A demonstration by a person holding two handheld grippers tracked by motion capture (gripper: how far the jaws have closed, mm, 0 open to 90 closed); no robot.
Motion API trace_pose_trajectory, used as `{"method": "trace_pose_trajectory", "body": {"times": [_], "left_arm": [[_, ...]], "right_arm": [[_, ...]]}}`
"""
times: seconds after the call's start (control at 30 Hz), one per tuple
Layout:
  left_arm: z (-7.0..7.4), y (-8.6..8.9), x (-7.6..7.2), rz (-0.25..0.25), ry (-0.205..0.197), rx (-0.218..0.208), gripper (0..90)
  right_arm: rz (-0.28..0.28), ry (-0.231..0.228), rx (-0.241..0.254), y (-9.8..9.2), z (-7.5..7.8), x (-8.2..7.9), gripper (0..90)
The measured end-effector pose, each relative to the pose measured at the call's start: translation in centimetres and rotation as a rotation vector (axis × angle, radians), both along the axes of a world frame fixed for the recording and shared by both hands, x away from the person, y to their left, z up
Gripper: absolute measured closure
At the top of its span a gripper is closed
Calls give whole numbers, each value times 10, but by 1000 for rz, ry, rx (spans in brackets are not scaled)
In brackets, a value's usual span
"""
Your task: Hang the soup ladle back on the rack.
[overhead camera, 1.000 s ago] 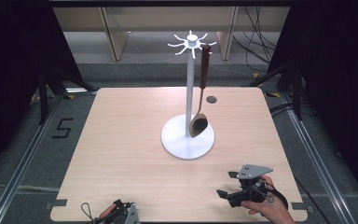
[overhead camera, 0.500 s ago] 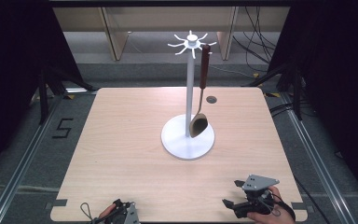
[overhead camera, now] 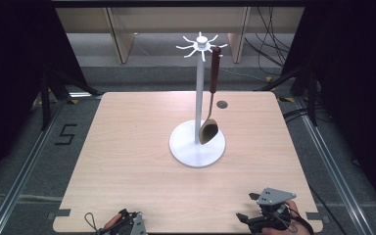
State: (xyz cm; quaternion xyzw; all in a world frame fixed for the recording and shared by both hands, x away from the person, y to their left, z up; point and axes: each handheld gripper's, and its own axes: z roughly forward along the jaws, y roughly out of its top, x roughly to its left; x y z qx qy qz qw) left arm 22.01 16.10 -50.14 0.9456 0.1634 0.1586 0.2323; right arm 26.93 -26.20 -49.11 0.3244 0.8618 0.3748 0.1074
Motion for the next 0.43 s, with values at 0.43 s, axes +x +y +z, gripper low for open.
{"method": "trace_pose_trajectory", "body": {"times": [0.43], "left_arm": [[-1, 0, 0, 10, -2, -13, 204]], "right_arm": [[-3, -6, -4, -1, -1, 2, 191]]}}
